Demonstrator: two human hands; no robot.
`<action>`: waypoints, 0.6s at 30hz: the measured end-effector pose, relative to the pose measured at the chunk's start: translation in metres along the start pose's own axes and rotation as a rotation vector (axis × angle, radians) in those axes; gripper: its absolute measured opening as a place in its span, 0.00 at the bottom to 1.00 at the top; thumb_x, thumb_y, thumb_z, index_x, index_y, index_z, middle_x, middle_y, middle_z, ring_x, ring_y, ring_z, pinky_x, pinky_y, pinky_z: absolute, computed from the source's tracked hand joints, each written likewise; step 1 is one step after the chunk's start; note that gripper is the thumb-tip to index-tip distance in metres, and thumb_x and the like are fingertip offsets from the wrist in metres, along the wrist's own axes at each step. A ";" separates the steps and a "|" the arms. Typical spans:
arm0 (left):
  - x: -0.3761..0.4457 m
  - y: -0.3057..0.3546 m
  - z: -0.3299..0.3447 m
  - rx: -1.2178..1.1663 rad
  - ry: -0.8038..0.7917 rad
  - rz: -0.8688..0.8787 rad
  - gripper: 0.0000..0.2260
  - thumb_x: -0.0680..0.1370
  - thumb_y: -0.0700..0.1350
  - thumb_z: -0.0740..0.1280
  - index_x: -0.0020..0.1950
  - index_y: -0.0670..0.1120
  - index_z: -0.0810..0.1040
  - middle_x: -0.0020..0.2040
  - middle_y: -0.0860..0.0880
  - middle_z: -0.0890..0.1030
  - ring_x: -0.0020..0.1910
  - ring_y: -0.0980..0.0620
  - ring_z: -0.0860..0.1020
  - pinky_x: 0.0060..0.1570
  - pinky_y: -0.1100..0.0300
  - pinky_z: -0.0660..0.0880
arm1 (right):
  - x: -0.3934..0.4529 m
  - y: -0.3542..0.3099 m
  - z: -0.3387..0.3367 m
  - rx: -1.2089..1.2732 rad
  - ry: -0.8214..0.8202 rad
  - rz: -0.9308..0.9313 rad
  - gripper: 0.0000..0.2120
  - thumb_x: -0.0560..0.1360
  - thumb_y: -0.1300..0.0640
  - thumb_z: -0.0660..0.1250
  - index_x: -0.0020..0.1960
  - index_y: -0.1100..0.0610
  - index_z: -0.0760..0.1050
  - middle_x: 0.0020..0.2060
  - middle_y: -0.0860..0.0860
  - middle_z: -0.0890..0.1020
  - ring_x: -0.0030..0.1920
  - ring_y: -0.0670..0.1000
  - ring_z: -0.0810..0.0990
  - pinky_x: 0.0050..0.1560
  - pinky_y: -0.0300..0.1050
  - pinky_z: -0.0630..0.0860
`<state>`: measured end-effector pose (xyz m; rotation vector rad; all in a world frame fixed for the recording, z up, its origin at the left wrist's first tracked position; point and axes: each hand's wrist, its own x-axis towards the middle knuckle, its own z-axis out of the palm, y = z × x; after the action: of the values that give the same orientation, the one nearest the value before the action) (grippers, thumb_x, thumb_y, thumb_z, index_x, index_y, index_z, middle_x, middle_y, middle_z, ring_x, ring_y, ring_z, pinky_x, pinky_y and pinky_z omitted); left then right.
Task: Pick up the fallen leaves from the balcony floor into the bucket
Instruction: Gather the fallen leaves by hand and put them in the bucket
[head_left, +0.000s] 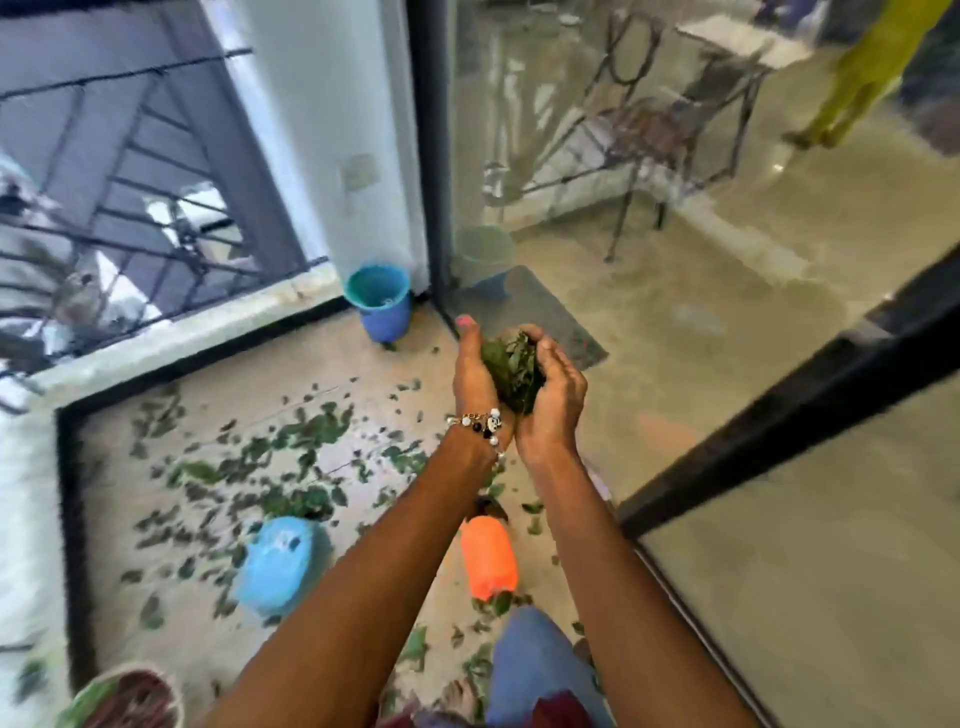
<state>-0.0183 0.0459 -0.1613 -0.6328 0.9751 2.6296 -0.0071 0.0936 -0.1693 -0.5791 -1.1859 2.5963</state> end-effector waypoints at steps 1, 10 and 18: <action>0.004 0.013 -0.008 -0.059 0.005 0.010 0.32 0.76 0.68 0.55 0.46 0.40 0.81 0.43 0.42 0.83 0.43 0.46 0.82 0.52 0.54 0.77 | 0.003 0.011 0.012 -0.017 -0.019 0.027 0.11 0.79 0.66 0.59 0.48 0.61 0.80 0.42 0.56 0.84 0.44 0.54 0.82 0.53 0.51 0.79; 0.085 0.123 -0.082 -0.233 0.345 0.148 0.24 0.78 0.55 0.64 0.63 0.37 0.77 0.60 0.39 0.80 0.56 0.41 0.80 0.60 0.48 0.76 | 0.050 0.105 0.129 -0.157 -0.217 0.201 0.10 0.80 0.65 0.59 0.52 0.62 0.79 0.40 0.52 0.85 0.42 0.49 0.84 0.47 0.43 0.81; 0.214 0.232 -0.096 0.012 0.497 0.282 0.09 0.80 0.42 0.64 0.52 0.38 0.81 0.47 0.41 0.83 0.48 0.43 0.81 0.54 0.51 0.78 | 0.174 0.188 0.238 -0.143 -0.210 0.340 0.11 0.80 0.63 0.61 0.58 0.66 0.79 0.51 0.59 0.84 0.53 0.57 0.82 0.59 0.50 0.78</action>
<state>-0.2647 -0.1690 -0.2018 -1.2711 1.2946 2.7579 -0.2763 -0.1247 -0.2163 -0.5920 -1.4605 2.9324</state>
